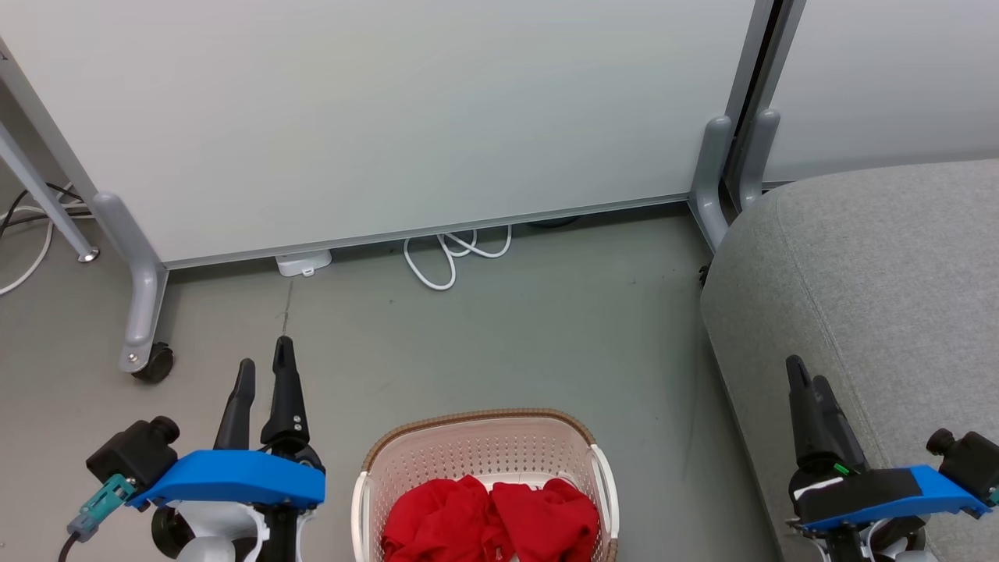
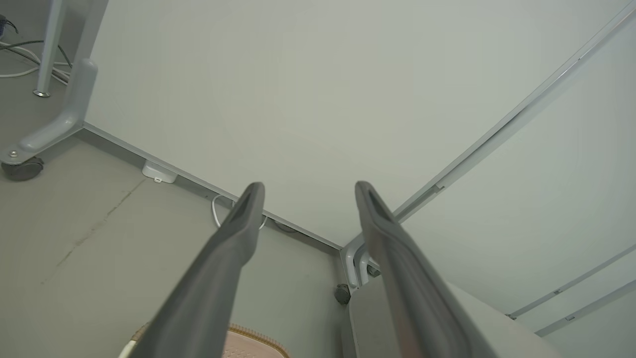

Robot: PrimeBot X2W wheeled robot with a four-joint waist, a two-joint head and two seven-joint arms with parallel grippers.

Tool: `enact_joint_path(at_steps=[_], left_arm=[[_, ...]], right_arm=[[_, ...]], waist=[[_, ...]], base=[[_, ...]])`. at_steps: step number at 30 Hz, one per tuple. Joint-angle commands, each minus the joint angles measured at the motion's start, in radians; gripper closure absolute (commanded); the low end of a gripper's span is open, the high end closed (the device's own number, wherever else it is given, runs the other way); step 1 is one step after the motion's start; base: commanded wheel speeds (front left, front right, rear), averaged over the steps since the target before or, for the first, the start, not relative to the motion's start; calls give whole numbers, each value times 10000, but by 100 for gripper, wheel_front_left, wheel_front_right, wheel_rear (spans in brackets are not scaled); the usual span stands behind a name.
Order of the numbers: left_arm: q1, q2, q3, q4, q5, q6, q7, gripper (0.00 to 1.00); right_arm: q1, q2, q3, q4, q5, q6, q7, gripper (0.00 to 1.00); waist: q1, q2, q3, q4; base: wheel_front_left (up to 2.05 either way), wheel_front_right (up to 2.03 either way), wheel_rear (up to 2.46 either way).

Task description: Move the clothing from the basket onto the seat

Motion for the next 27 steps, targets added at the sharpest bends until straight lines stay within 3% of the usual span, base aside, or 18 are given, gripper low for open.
enact_joint_path(at_steps=[1,27], left_arm=[[-268,81,-99,-90,473,45,-123,0],[-412,332,-1020,241,3638,398,-816,0]], right_arm=[[-145,-75,53,-101,-351,16,-116,0],[-160,-97,352,204,-3204,21,-807,0]], waist=[[0,-1,5,2],[0,-1,45,62]], base=[[0,0,0],[0,0,0]])
